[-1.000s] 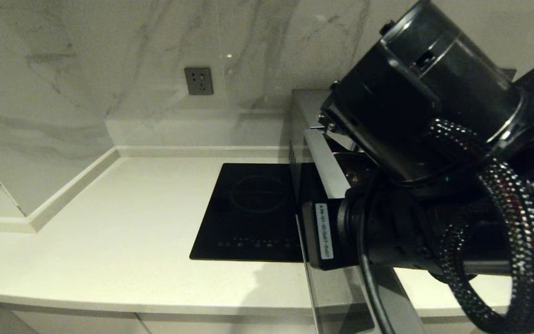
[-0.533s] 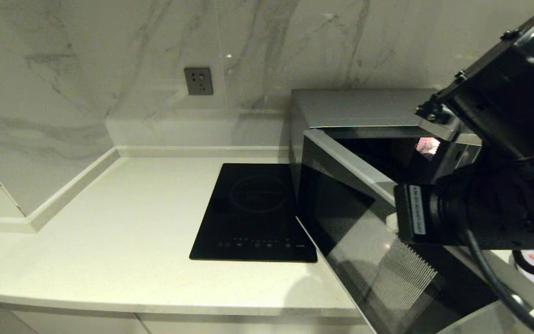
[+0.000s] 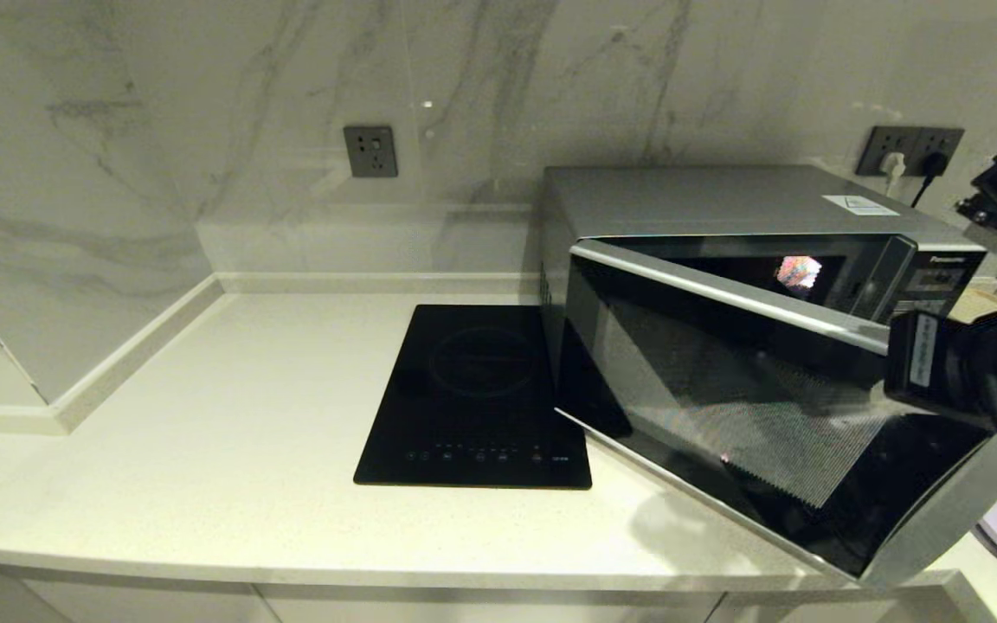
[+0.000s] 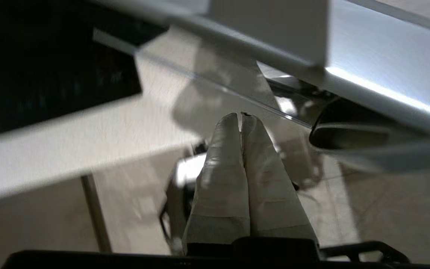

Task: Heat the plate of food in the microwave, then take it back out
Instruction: Close the microwave oven

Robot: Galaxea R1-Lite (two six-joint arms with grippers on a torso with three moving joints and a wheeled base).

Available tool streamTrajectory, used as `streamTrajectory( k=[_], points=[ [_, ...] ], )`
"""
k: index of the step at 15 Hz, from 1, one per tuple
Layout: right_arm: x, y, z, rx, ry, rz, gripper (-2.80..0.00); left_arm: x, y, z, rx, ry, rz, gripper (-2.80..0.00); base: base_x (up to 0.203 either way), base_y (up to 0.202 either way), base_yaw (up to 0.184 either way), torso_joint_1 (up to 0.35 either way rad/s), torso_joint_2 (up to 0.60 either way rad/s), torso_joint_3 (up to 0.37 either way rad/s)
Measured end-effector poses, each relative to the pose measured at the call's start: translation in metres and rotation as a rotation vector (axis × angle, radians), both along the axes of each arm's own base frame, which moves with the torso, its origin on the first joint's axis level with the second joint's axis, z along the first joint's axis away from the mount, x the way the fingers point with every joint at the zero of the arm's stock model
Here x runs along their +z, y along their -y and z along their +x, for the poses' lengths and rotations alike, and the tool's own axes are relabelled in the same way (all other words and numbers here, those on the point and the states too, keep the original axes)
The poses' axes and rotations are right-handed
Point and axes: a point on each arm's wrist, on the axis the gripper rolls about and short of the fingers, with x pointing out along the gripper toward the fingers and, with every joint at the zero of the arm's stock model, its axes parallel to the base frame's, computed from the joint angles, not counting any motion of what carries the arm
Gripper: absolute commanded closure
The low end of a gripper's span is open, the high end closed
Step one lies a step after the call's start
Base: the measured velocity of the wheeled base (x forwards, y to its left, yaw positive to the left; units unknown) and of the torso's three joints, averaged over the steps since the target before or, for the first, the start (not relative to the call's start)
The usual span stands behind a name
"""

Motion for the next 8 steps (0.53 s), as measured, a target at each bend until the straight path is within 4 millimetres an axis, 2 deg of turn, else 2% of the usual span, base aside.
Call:
streamTrajectory(
  k=[3,8],
  points=[
    [0.002,0.023,0.019,-0.172,0.110,0.070,0.00,0.000,0.000,0.000,0.000,0.000,0.000,0.00,0.000,0.000,0.000,0.000,0.00,0.000],
    [0.007,0.056,0.053,-0.354,0.257,0.113,0.00,0.000,0.000,0.000,0.000,0.000,0.000,0.00,0.000,0.000,0.000,0.000,0.00,0.000]
  ],
)
